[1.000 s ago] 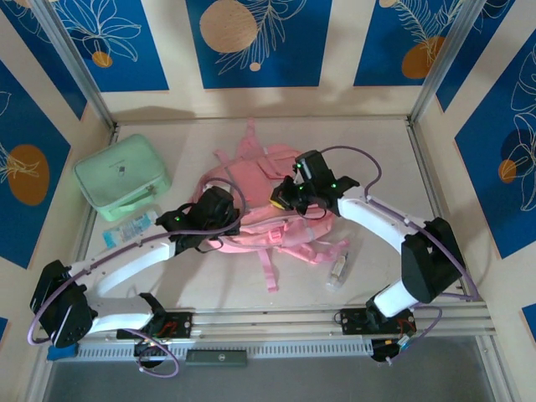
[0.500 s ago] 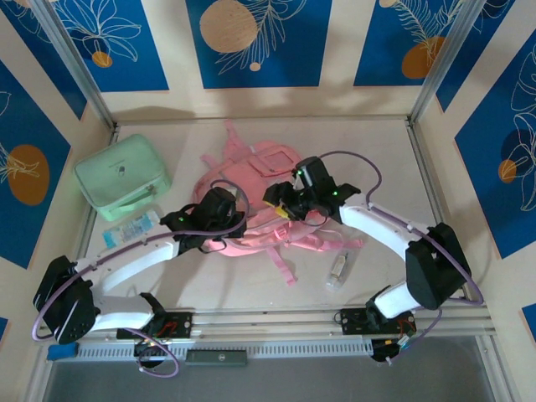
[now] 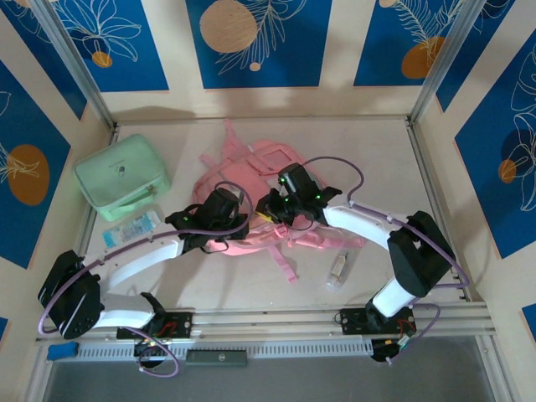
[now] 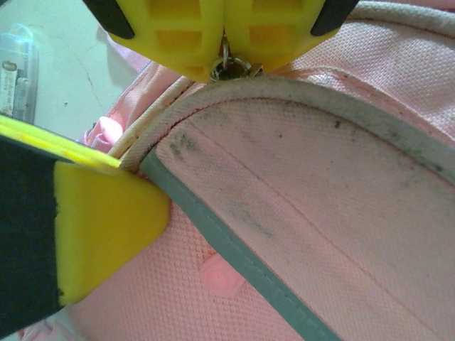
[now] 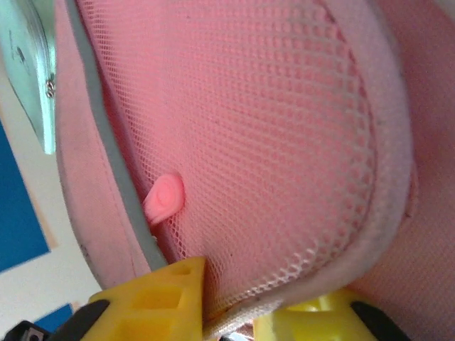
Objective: Pack books, pencil case, and school supplies into a backpack
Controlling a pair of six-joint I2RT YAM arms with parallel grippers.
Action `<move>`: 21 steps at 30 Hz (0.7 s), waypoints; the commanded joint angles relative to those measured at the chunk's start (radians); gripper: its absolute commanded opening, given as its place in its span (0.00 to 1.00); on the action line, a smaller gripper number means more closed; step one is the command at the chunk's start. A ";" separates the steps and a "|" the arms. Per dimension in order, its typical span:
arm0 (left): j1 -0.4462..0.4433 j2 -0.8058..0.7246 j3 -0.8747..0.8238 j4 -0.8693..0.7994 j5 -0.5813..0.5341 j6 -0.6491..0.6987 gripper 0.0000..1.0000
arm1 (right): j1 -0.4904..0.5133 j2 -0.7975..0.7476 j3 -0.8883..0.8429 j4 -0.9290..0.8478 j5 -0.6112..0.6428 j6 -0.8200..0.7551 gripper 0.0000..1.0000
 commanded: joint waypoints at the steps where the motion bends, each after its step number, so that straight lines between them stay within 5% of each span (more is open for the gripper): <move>1: -0.028 -0.020 -0.007 0.026 0.065 0.020 0.00 | -0.026 -0.003 0.051 -0.079 0.051 -0.180 0.10; 10: -0.196 0.132 0.111 0.102 0.028 -0.116 0.00 | -0.238 0.060 0.197 -0.231 -0.136 -0.444 0.00; 15: -0.185 0.136 0.172 -0.106 -0.097 -0.043 0.00 | -0.309 0.120 0.311 -0.367 -0.160 -0.586 0.00; 21: -0.045 0.069 0.086 -0.217 -0.069 0.020 0.00 | -0.342 0.128 0.361 -0.426 -0.120 -0.618 0.00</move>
